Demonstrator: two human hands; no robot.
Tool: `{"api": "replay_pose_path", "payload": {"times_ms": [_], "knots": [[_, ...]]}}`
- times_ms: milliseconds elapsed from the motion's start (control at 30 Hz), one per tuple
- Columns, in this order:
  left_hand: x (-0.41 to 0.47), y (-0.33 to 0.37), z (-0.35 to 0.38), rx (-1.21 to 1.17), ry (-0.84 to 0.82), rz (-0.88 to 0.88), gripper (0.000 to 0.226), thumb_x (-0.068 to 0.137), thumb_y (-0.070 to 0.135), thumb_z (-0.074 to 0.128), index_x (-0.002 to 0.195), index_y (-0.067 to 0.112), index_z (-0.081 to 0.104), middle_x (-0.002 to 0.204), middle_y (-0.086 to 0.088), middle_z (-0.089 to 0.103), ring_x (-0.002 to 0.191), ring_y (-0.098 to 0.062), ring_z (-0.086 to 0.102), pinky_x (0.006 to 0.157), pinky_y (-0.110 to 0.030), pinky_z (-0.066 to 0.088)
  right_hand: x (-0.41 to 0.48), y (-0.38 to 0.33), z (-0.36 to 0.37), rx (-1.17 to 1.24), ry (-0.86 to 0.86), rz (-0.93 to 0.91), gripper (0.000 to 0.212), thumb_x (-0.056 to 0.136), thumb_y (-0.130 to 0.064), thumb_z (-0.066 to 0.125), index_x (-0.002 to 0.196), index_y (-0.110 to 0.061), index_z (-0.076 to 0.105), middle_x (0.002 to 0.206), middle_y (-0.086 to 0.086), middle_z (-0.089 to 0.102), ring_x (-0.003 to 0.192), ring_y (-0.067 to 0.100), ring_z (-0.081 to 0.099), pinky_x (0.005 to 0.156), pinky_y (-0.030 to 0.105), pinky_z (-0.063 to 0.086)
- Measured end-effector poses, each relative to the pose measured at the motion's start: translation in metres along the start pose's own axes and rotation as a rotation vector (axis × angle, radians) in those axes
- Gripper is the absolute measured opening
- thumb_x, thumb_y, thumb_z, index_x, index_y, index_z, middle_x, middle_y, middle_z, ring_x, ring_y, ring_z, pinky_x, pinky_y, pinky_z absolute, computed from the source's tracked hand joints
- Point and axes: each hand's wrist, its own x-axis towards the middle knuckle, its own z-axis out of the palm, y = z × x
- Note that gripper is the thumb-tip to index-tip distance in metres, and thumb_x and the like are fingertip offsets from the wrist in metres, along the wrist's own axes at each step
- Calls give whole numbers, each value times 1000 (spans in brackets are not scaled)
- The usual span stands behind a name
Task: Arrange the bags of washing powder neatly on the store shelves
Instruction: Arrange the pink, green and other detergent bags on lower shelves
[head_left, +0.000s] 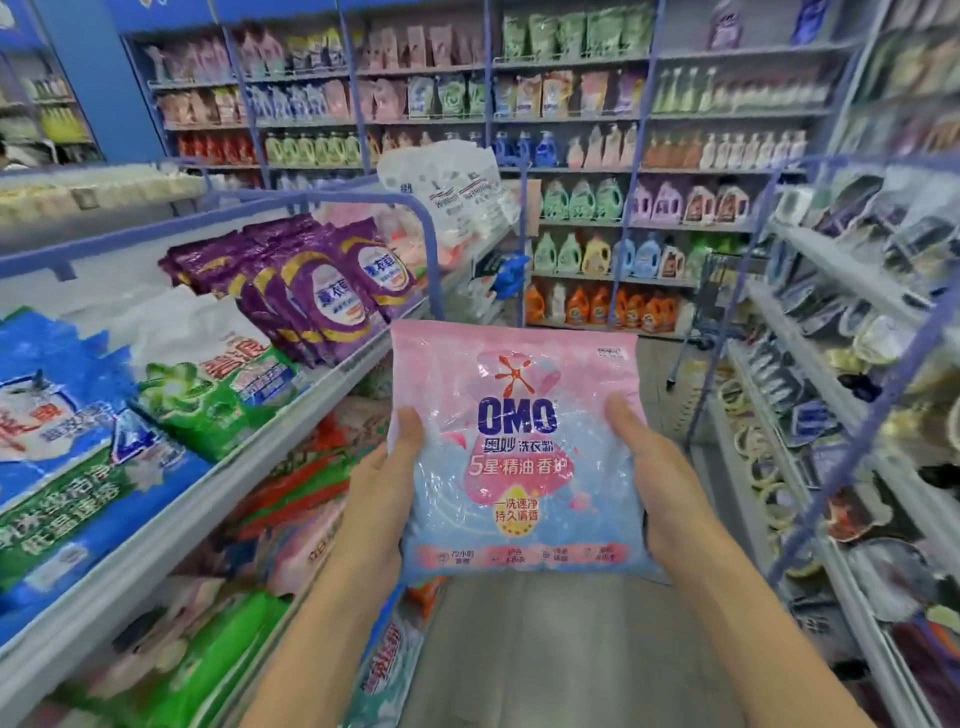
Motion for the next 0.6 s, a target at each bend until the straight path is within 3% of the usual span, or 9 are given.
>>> {"api": "replay_pose_path", "payload": {"times_ms": [167,267,433,600], "knots": [[99,-13,60,-60,-37,3,45,89,60,61,101,21,79,106,-13,78,98,-35,75,98,-59,53,108,-25,-28,-17,-22,-6,53,89,-58,64,117,-14,74,111,14,77,102,37,75,100,62,52],[154,-16,99,-94,-25,-40,57,87,66,61,115,19,76,114,-13,76,104,-36,74,101,-60,51,174,-46,-43,-10,-40,9,61,78,-58,72,119,-12,74,114,15,76,106,38,73,101,63,51],[234,-15,156,-162,17,-59,52,91,63,59,113,20,78,116,-14,75,106,-38,72,102,-61,49,282,-80,-61,-20,-123,50,48,94,-53,62,122,-16,73,115,14,76,106,37,73,102,62,51],[309,-15,189,-189,99,-46,47,94,60,56,108,22,80,112,-12,77,102,-35,74,101,-58,51,380,-93,-58,-42,-187,89,47,95,-53,62,121,-15,73,114,14,76,105,37,74,101,61,51]]}}
